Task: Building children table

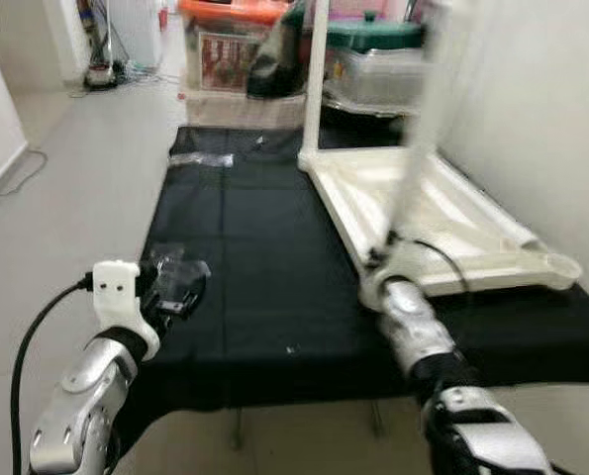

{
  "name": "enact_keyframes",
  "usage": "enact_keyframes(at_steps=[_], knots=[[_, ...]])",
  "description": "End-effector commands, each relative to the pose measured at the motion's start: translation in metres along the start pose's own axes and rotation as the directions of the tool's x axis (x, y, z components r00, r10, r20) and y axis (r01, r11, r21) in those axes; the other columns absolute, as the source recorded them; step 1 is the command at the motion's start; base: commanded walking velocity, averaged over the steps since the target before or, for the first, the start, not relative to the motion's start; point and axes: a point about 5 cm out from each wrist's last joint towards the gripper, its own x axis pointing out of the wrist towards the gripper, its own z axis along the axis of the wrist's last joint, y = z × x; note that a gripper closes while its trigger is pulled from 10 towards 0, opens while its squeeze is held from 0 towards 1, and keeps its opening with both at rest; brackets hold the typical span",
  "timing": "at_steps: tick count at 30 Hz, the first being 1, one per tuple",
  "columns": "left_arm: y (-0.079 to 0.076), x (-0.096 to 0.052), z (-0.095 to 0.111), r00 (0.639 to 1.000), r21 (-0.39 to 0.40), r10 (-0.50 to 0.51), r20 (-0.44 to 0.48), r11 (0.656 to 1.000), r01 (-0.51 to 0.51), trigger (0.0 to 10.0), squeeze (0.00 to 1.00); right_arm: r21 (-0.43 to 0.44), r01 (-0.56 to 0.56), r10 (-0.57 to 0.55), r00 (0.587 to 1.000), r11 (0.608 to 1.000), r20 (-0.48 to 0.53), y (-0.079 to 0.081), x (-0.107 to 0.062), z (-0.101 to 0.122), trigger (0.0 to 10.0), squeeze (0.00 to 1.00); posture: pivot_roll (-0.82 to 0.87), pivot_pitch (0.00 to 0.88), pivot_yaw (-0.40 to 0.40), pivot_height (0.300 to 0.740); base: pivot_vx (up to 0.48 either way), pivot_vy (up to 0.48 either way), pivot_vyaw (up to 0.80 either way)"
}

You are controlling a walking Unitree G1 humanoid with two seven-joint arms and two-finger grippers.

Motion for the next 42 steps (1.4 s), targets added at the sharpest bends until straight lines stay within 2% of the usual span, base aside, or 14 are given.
enact_keyframes(at_steps=[1, 2, 3, 4, 7, 8, 11, 12, 19, 26, 34, 37, 40, 42], knots=[[-0.006, 0.002, 0.0, 1.0, -0.005, -0.025, 0.002, 1.0, 0.025, 10.0, 0.0, -0.116, 0.013, -0.018, 0.999, 0.993, -0.038, -0.002, -0.001, -0.007, 0.0, 0.0, 0.11, 0.0, -0.125, 0.74, 0.0, 0.0, 0.0], [-0.006, 0.002, 0.0, 1.0, -0.005, -0.025, 0.002, 1.0, 0.025, 10.0, 0.0, -0.116, 0.013, -0.018, 0.999, 0.993, -0.038, -0.002, -0.001, -0.007, 0.0, 0.0, 0.11, 0.0, -0.125, 0.74, 0.0, 0.0, 0.0], [-0.007, 0.002, 0.0, 1.0, -0.006, -0.027, 0.002, 1.0, 0.027, 10.0, 0.0, -0.105, -0.069, 0.064, 0.997, 0.992, -0.051, 0.009, -0.005, -0.008, 10.0, 0.0, 0.1, 0.0, -0.122, 0.74, 0.0, 0.0, 0.0], [-0.006, 0.003, 0.0, 1.0, -0.005, -0.029, 0.002, 1.0, 0.029, 10.0, 0.0, -0.019, -0.236, 0.236, 0.972, 0.971, -0.02, 0.03, -0.007, 0.002, 10.0, 1.0, 0.11, 0.0, -0.127, 0.74, 0.0, 0.0, 0.0], [-0.005, 0.004, 0.0, 1.0, -0.004, -0.028, 0.002, 1.0, 0.028, 10.0, 0.0, 0.035, -0.364, 0.362, 0.931, 0.931, 0.037, 0.046, -0.008, 0.015, 10.0, 1.0, 0.12, 0.0, -0.13, 0.74, 0.0, 0.0, 0.0], [-0.004, 0.004, 0.0, 1.0, -0.003, -0.027, 0.002, 1.0, 0.027, 10.0, 0.0, 0.051, -0.489, 0.482, 0.869, 0.871, 0.113, 0.06, -0.01, 0.032, 10.0, 0.0, 0.12, 0.0, -0.133, 0.74, 0.0, 0.0, 0.0], [-0.002, 0.004, 0.001, 1.0, -0.003, -0.024, 0.003, 1.0, 0.024, 10.0, 0.0, 0.067, -0.616, 0.596, 0.779, 0.785, 0.195, 0.073, -0.015, 0.053, 10.0, 0.0, 0.12, 0.0, -0.137, 0.74, 0.0, 0.0, 0.0], [0.0, 0.004, 0.001, 1.0, -0.002, -0.02, 0.006, 1.0, 0.02, 10.0, 0.0, 0.019, -0.834, 0.787, 0.528, 0.552, 0.319, 0.089, -0.033, 0.086, 10.0, 0.0, 0.12, 0.0, -0.139, 0.74, 0.0, 0.0, 0.0], [-0.001, 0.005, 0.002, 1.0, 0.0, -0.019, 0.011, 1.0, 0.019, 10.0, 0.0, -0.179, -0.981, 0.956, 0.02, 0.076, 0.293, 0.1, -0.091, 0.106, 10.0, 0.0, 0.13, 0.0, -0.15, 0.74, 0.0, 0.0, 0.0], [-0.003, 0.005, 0.002, 1.0, -0.002, -0.017, 0.015, 1.0, 0.017, 10.0, 0.0, -0.269, -0.961, 0.98, -0.105, -0.057, 0.167, 0.121, -0.108, 0.076, 9.6, 0.0, 0.16, 0.0, -0.165, 0.74, 0.0, 0.0, 0.0], [-0.008, 0.004, 0.002, 0.999, -0.011, -0.024, 0.024, 1.0, 0.024, 10.0, 0.0, -0.271, -0.958, 0.996, 0.079, 0.09, 0.051, 0.129, -0.09, 0.051, 10.0, 0.0, 0.14, 0.0, -0.164, 0.74, 0.0, 0.0, 0.0], [-0.009, 0.004, 0.002, 0.999, -0.014, -0.026, 0.025, 1.0, 0.026, 10.0, 0.0, -0.226, -0.954, 0.979, 0.179, 0.197, 0.1, 0.128, -0.084, 0.053, 0.0, 0.0, 0.14, 0.0, -0.162, 0.74, 0.0, 0.0, 0.0], [-0.01, 0.004, 0.001, 0.999, -0.015, -0.027, 0.024, 1.0, 0.027, 10.0, 0.0, -0.081, -0.831, 0.833, 0.538, 0.55, 0.133, 0.121, -0.056, 0.055, 0.0, 0.0, 0.13, 0.0, -0.163, 0.74, 0.0, 0.0, 0.0], [-0.01, 0.004, 0.001, 0.999, -0.015, -0.026, 0.024, 1.0, 0.027, 10.0, 0.0, -0.056, -0.773, 0.772, 0.621, 0.632, 0.133, 0.118, -0.05, 0.054, 0.0, 0.0, 0.13, 0.0, -0.163, 0.74, 0.0, 0.0, 0.0]])
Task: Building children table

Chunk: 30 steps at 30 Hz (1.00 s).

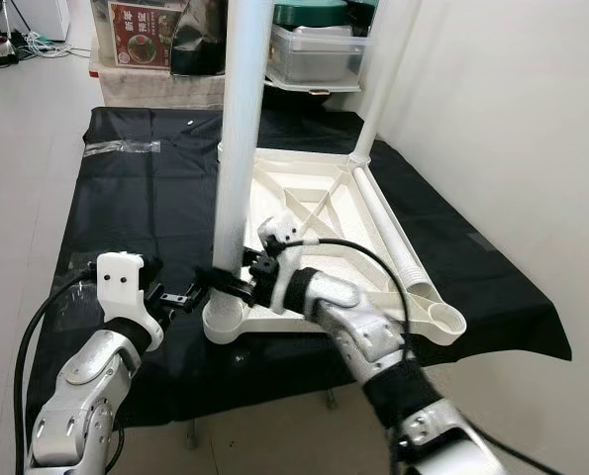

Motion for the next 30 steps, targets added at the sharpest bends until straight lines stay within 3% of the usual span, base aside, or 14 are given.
enact_keyframes(at_steps=[1, 2, 4, 5, 7, 8, 12, 13, 16, 17, 19, 21, 23, 30], knots=[[-0.002, -0.001, 0.0, 1.0, -0.001, -0.004, 0.006, 1.0, 0.004, 10.0, 0.0, 0.013, 0.211, -0.21, 0.977, 0.977, -0.022, -0.028, -0.009, -0.002, 0.0, 0.0, 0.13, 0.0, -0.163, 0.74, 0.0, 0.0, 0.0], [-0.002, -0.002, 0.0, 1.0, -0.001, -0.002, 0.005, 1.0, 0.002, 10.0, 0.0, 0.016, 0.519, -0.517, 0.853, 0.855, -0.069, -0.058, -0.025, -0.01, 0.0, 0.0, 0.13, 0.0, -0.161, 0.74, 0.0, 0.0, 0.0], [-0.002, -0.002, 0.0, 1.0, -0.001, -0.002, 0.005, 1.0, 0.002, 10.0, 0.0, 0.016, 0.519, -0.517, 0.853, 0.855, -0.069, -0.058, -0.025, -0.01, 0.0, 0.0, 0.13, 0.0, -0.161, 0.74, 0.0, 0.0, 0.0], [-0.002, -0.002, 0.0, 1.0, -0.001, -0.001, 0.004, 1.0, 0.001, 10.0, 0.0, -0.006, 0.713, -0.71, 0.698, 0.701, -0.098, -0.075, -0.048, -0.016, 0.0, 0.0, 0.13, 0.0, -0.153, 0.74, 0.0, 0.0, 0.0], [-0.002, -0.002, 0.0, 1.0, -0.001, -0.001, 0.004, 1.0, 0.001, 10.0, 0.0, -0.006, 0.713, -0.71, 0.698, 0.701, -0.098, -0.075, -0.048, -0.016, 0.0, 0.0, 0.13, 0.0, -0.153, 0.74, 0.0, 0.0, 0.0], [-0.002, -0.002, 0.0, 1.0, 0.0, -0.004, 0.001, 1.0, 0.004, 10.0, 0.0, -0.023, 0.812, -0.805, 0.575, 0.584, -0.145, -0.08, -0.07, -0.023, 7.0, 0.0, 0.11, 0.0, -0.139, 0.74, 0.0, 0.0, 0.0], [-0.002, -0.002, 0.0, 1.0, 0.0, -0.004, 0.001, 1.0, 0.004, 10.0, 0.0, -0.023, 0.812, -0.805, 0.575, 0.584, -0.145, -0.08, -0.07, -0.023, 7.0, 0.0, 0.11, 0.0, -0.139, 0.74, 0.0, 0.0, 0.0], [0.0, -0.001, 0.0, 1.0, 0.002, -0.007, -0.003, 1.0, 0.007, 10.0, 0.0, 0.02, 0.68, -0.677, 0.732, 0.733, -0.068, -0.063, -0.056, -0.012, 10.0, 1.0, 0.12, 0.0, -0.136, 0.74, 0.0, 0.0, 0.0], [0.002, -0.002, 0.0, 1.0, 0.004, -0.007, -0.006, 1.0, 0.007, 10.0, 0.0, 0.114, 0.526, -0.53, 0.848, 0.843, 0.003, -0.051, -0.043, 0.001, 10.0, 1.0, 0.12, 0.0, -0.135, 0.74, 0.0, 0.0, 0.0], [0.003, -0.002, 0.0, 1.0, 0.005, -0.006, -0.007, 1.0, 0.006, 10.0, 0.0, 0.137, 0.421, -0.431, 0.901, 0.896, 0.053, -0.045, -0.036, 0.01, 10.0, 0.0, 0.12, 0.0, -0.136, 0.74, 0.0, 0.0, 0.0], [0.004, -0.002, 0.0, 1.0, 0.005, -0.005, -0.007, 1.0, 0.005, 10.0, 0.0, 0.141, 0.361, -0.374, 0.924, 0.922, 0.081, -0.042, -0.031, 0.015, 10.0, 0.0, 0.12, 0.0, -0.136, 0.74, 0.0, 0.0, 0.0], [0.006, -0.002, 0.0, 1.0, 0.006, -0.004, -0.008, 1.0, 0.004, 10.0, 0.0, 0.067, 0.046, -0.057, 0.982, 0.997, 0.182, -0.029, -0.025, 0.034, 10.0, 0.0, 0.12, 0.0, -0.136, 0.74, 0.0, 0.0, 0.0], [0.006, -0.001, 0.0, 1.0, 0.006, -0.005, -0.008, 1.0, 0.005, 10.0, 0.0, -0.005, -0.158, 0.156, 0.97, 0.987, 0.188, -0.022, -0.026, 0.039, 10.0, 0.0, 0.13, 0.0, -0.138, 0.74, 0.0, 0.0, 0.0], [0.005, 0.0, 0.0, 1.0, 0.006, -0.009, -0.009, 1.0, 0.01, 10.0, 0.0, -0.063, -0.266, 0.27, 0.961, 0.962, 0.057, -0.017, -0.024, 0.017, 10.0, 0.0, 0.15, 0.0, -0.148, 0.74, 0.0, 0.0, 0.0]])
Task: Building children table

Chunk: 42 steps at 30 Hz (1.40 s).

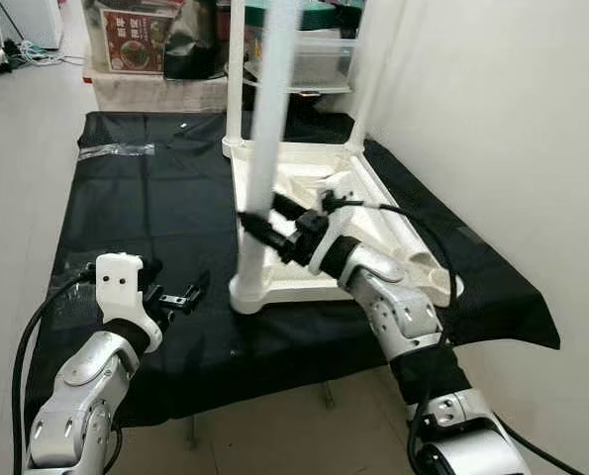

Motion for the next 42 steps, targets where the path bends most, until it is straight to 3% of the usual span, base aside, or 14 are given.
enact_keyframes(at_steps=[1, 12, 13, 18, 21, 24, 28, 29, 30, 33, 34, 39, 40, 42], knots=[[-0.001, 0.001, -0.002, 1.0, -0.001, -0.014, -0.008, 1.0, 0.014, 10.0, 0.0, -0.023, -0.011, 0.008, 0.992, 1.0, -0.124, 0.005, 0.013, -0.03, 10.0, 0.0, 0.16, 0.0, -0.159, 0.74, 0.0, 0.0, 0.0], [-0.001, -0.001, -0.002, 1.0, 0.002, -0.008, -0.007, 1.0, 0.008, 10.0, 0.0, -0.075, 0.137, -0.148, 0.976, 0.988, -0.161, -0.001, 0.03, -0.039, 10.0, 0.0, 0.17, 0.0, -0.161, 0.74, 0.0, 0.0, 0.0], [-0.002, -0.001, -0.002, 1.0, 0.002, -0.009, -0.007, 1.0, 0.009, 10.0, 0.0, -0.034, 0.217, -0.22, 0.97, 0.976, -0.107, -0.009, 0.029, -0.031, 0.0, 0.0, 0.16, 0.0, -0.156, 0.74, 0.0, 0.0, 0.0], [-0.002, -0.002, -0.002, 1.0, 0.002, -0.011, -0.007, 1.0, 0.011, 10.0, 0.0, -0.019, 0.38, -0.38, 0.922, 0.925, -0.071, -0.023, 0.023, -0.025, 0.0, 0.0, 0.16, 0.0, -0.155, 0.74, 0.0, 0.0, 0.0], [-0.003, -0.003, -0.002, 1.0, 0.001, -0.012, -0.007, 1.0, 0.012, 10.0, 0.0, -0.013, 0.656, -0.654, 0.751, 0.755, -0.091, -0.046, 0.005, -0.025, 0.0, 0.0, 0.15, 0.0, -0.154, 0.74, 0.0, 0.0, 0.0], [-0.004, -0.005, -0.002, 1.0, 0.0, -0.012, -0.005, 1.0, 0.012, 10.0, 0.0, -0.105, 0.935, -0.933, 0.32, 0.339, -0.167, -0.064, -0.052, -0.04, 0.0, 0.0, 0.13, 0.0, -0.14, 0.74, 0.0, 0.0, 0.0], [-0.005, -0.006, -0.002, 1.0, 0.001, -0.012, -0.006, 1.0, 0.012, 10.0, 0.0, -0.185, 0.967, -0.97, 0.136, 0.173, -0.2, -0.06, -0.087, -0.05, 1.8, 0.0, 0.12, 0.0, -0.13, 0.74, 0.0, 0.0, 0.0], [-0.005, -0.006, -0.002, 1.0, 0.001, -0.012, -0.006, 1.0, 0.012, 10.0, 0.0, -0.185, 0.967, -0.97, 0.136, 0.173, -0.2, -0.06, -0.087, -0.05, 1.8, 0.0, 0.12, 0.0, -0.13, 0.74, 0.0, 0.0, 0.0], [-0.005, -0.005, -0.001, 1.0, 0.001, -0.014, -0.008, 1.0, 0.014, 10.0, 0.0, -0.184, 0.966, -0.967, 0.139, 0.179, -0.211, -0.059, -0.089, -0.051, 10.0, 0.0, 0.12, 0.0, -0.124, 0.74, 0.0, 0.0, 0.0], [-0.004, -0.005, -0.001, 1.0, 0.003, -0.016, -0.011, 1.0, 0.016, 10.0, 0.0, -0.138, 0.962, -0.959, 0.207, 0.236, -0.193, -0.058, -0.084, -0.049, 10.0, 0.0, 0.11, 0.0, -0.12, 0.74, 0.0, 0.0, 0.0], [-0.003, -0.004, -0.001, 1.0, 0.004, -0.018, -0.013, 1.0, 0.018, 10.0, 0.0, -0.086, 0.95, -0.945, 0.283, 0.299, -0.164, -0.057, -0.076, -0.044, 10.0, 1.0, 0.12, 0.0, -0.122, 0.74, 0.0, 0.0, 0.0], [-0.002, -0.004, -0.002, 1.0, 0.005, -0.019, -0.015, 1.0, 0.02, 10.0, 0.0, -0.037, 0.937, -0.931, 0.341, 0.348, -0.128, -0.056, -0.067, -0.038, 10.0, 1.0, 0.12, 0.0, -0.123, 0.74, 0.0, 0.0, 0.0], [-0.001, -0.004, -0.001, 1.0, 0.006, -0.017, -0.014, 1.0, 0.017, 10.0, 0.0, 0.02, 0.87, -0.869, 0.493, 0.492, -0.043, -0.054, -0.047, -0.019, 10.0, 0.0, 0.12, 0.0, -0.127, 0.74, 0.0, 0.0, 0.0], [0.001, -0.004, -0.001, 1.0, 0.007, -0.014, -0.013, 1.0, 0.014, 10.0, 0.0, 0.044, 0.694, -0.696, 0.716, 0.718, 0.055, -0.045, -0.023, 0.003, 10.0, 0.0, 0.12, 0.0, -0.128, 0.74, 0.0, 0.0, 0.0]])
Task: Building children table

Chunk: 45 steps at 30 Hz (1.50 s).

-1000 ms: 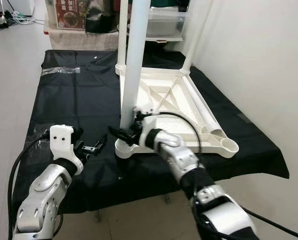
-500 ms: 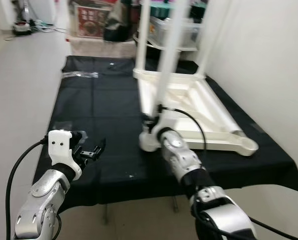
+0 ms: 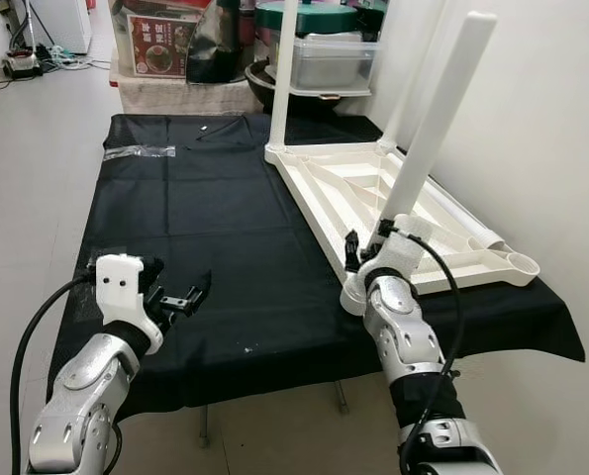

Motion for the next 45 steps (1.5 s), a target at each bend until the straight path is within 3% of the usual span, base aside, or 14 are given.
enact_keyframes(at_steps=[1, 5, 18, 20, 21, 25, 28, 31, 36, 37, 39, 41, 42, 45], knots=[[0.0, 0.0, -0.004, 1.0, -0.01, -0.01, -0.021, 1.0, 0.01, 10.0, 0.0, 0.003, -0.151, 0.15, 0.984, 0.988, 0.093, 0.021, 0.004, 0.02, 10.0, 0.0, 0.12, 0.0, -0.128, 0.74, 0.0, 0.0, 0.0], [0.001, 0.001, -0.003, 1.0, -0.01, -0.011, -0.019, 1.0, 0.011, 10.0, 0.0, -0.123, -0.608, 0.62, 0.774, 0.785, 0.131, 0.061, -0.001, 0.038, 10.0, 0.0, 0.13, 0.0, -0.133, 0.74, 0.0, 0.0, 0.0], [-0.001, 0.001, -0.004, 1.0, -0.01, -0.007, -0.015, 1.0, 0.006, 10.0, 0.0, -0.167, -0.844, 0.831, 0.534, 0.51, -0.157, 0.1, -0.007, -0.004, 10.0, 0.0, 0.17, 0.0, -0.163, 0.74, 0.0, 0.0, 0.0], [-0.002, 0.002, -0.004, 1.0, -0.011, -0.008, -0.014, 1.0, 0.007, 10.0, 0.0, -0.149, -0.846, 0.835, 0.531, 0.512, -0.147, 0.102, -0.006, -0.004, 7.0, 0.0, 0.17, 0.0, -0.163, 0.74, 0.0, 0.0, 0.0], [-0.002, 0.002, -0.004, 1.0, -0.012, -0.01, -0.014, 1.0, 0.009, 10.0, 0.0, -0.126, -0.845, 0.835, 0.534, 0.521, -0.129, 0.103, -0.004, -0.003, 0.0, 0.0, 0.17, 0.0, -0.161, 0.74, 0.0, 0.0, 0.0], [-0.002, 0.002, -0.004, 1.0, -0.014, -0.012, -0.013, 1.0, 0.011, 10.0, 0.0, -0.123, -0.784, 0.774, 0.621, 0.609, -0.123, 0.099, 0.002, -0.004, 0.0, 0.0, 0.16, 0.0, -0.161, 0.74, 0.0, 0.0, 0.0], [-0.003, 0.001, -0.003, 1.0, -0.018, -0.014, -0.01, 1.0, 0.014, 10.0, 0.0, -0.115, -0.278, 0.263, 0.956, 0.954, -0.132, 0.056, 0.023, -0.012, 0.0, 0.0, 0.15, 0.0, -0.162, 0.74, 0.0, 0.0, 0.0], [-0.005, 0.0, -0.003, 1.0, -0.021, -0.014, -0.008, 1.0, 0.014, 10.0, 0.0, -0.176, 0.274, -0.295, 0.949, 0.946, -0.109, -0.002, 0.012, -0.023, 0.0, 0.0, 0.15, 0.0, -0.158, 0.74, 0.0, 0.0, 0.0], [-0.006, 0.0, -0.003, 1.0, -0.023, -0.02, -0.009, 1.0, 0.02, 10.0, 0.0, -0.172, 0.299, -0.323, 0.937, 0.939, -0.132, -0.002, -0.014, -0.032, 0.0, 0.0, 0.12, 0.0, -0.132, 0.74, 0.0, 0.0, 0.0], [-0.006, 0.0, -0.004, 1.0, -0.024, -0.028, -0.012, 0.999, 0.027, 10.0, 0.0, -0.16, 0.238, -0.262, 0.953, 0.958, -0.153, 0.006, -0.014, -0.031, 10.0, 0.0, 0.12, 0.0, -0.13, 0.74, 0.0, 0.0, 0.0], [-0.007, 0.0, -0.004, 0.999, -0.025, -0.033, -0.014, 0.999, 0.032, 10.0, 0.0, -0.153, 0.201, -0.225, 0.961, 0.968, -0.163, 0.012, -0.012, -0.031, 10.0, 0.0, 0.12, 0.0, -0.13, 0.74, 0.0, 0.0, 0.0], [-0.007, 0.001, -0.004, 0.999, -0.025, -0.036, -0.016, 0.999, 0.035, 10.0, 0.0, -0.147, 0.178, -0.202, 0.964, 0.973, -0.17, 0.015, -0.011, -0.03, 10.0, 0.36, 0.12, 0.0, -0.13, 0.74, 0.0, 0.0, 0.0], [-0.007, 0.001, -0.004, 0.999, -0.025, -0.038, -0.017, 0.999, 0.038, 10.0, 0.0, -0.063, 0.051, -0.059, 0.989, 0.997, -0.133, 0.026, -0.004, -0.021, 10.0, 1.0, 0.11, 0.0, -0.121, 0.74, 0.0, 0.0, 0.0], [-0.007, 0.001, -0.004, 0.999, -0.025, -0.039, -0.018, 0.999, 0.039, 10.0, 0.0, 0.002, -0.037, 0.037, 0.996, 0.999, -0.085, 0.034, 0.001, -0.011, 10.0, 1.0, 0.12, 0.0, -0.128, 0.74, 0.0, 0.0, 0.0]])
